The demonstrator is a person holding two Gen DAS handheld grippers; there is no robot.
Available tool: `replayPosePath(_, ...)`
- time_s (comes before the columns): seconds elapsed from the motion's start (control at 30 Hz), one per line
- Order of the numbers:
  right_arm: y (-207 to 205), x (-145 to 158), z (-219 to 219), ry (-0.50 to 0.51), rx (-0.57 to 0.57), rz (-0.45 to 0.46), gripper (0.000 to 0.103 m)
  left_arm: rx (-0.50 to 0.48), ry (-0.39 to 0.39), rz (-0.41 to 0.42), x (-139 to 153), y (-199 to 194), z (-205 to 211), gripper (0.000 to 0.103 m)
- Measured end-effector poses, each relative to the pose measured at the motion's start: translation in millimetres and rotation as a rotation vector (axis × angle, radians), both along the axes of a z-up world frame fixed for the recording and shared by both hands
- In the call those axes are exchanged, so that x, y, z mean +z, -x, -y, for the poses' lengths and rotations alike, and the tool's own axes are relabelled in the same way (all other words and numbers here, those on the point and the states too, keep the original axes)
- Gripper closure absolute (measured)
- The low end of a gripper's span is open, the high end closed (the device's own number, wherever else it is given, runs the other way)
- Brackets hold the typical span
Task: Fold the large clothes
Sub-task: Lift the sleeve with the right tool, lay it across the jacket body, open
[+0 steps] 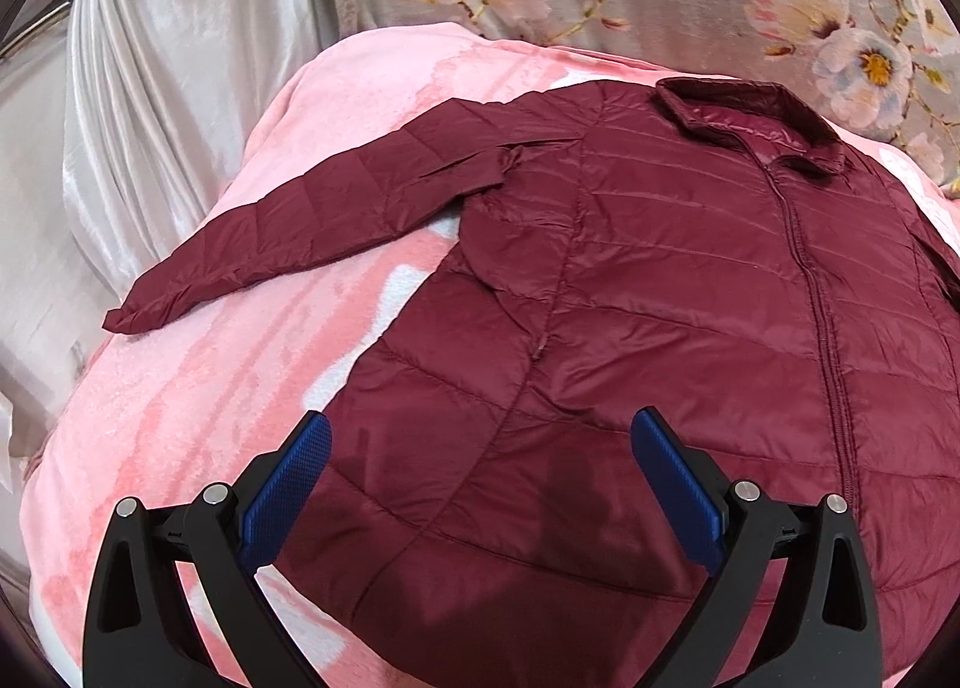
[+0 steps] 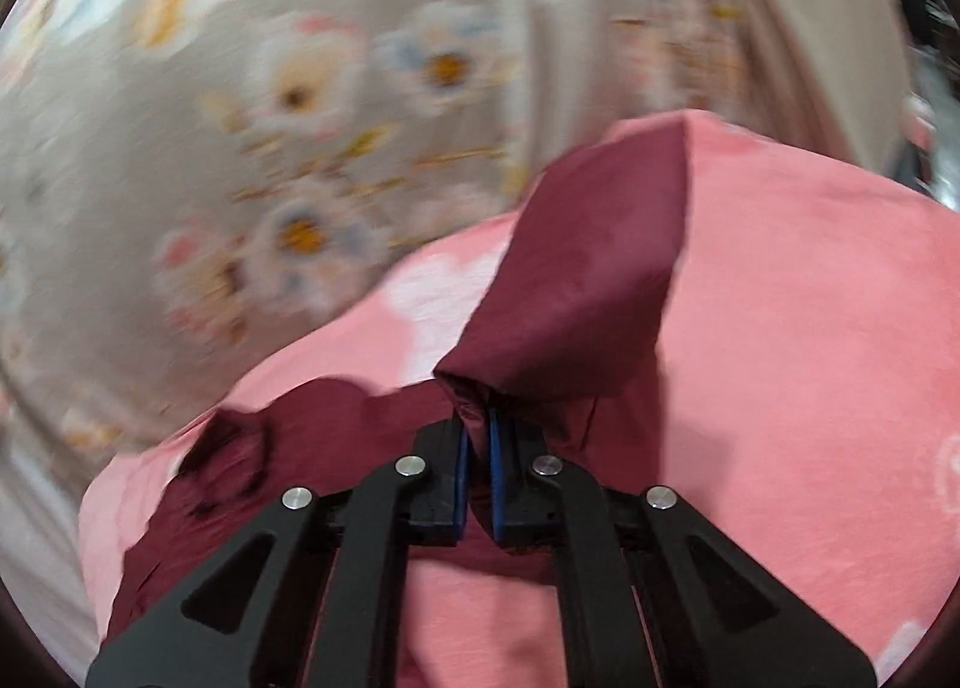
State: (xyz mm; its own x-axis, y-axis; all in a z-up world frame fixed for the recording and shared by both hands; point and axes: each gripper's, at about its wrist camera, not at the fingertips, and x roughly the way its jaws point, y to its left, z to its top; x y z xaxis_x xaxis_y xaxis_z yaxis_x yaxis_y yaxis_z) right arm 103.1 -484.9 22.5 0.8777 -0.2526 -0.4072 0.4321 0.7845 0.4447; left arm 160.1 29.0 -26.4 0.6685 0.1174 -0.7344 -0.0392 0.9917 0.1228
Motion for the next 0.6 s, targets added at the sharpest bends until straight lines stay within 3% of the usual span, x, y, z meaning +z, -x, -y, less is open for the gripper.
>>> replayPosePath(0.13, -54, 10, -92, 0.104, 0.228, -0.02, 0.099, 0.013, 0.008, -0.003, -1, -2, -9, 0.005)
replayPosePath(0.3, -102, -4, -186, 0.17, 0.433, -0.068, 0.099, 0.032, 0.019, -0.013, -5, -5, -25, 0.005)
replayPosePath(0.6, -151, -48, -309, 0.214, 0.68, -0.184, 0.097, 0.081, 0.039, -0.038, -17, -14, -57, 0.005)
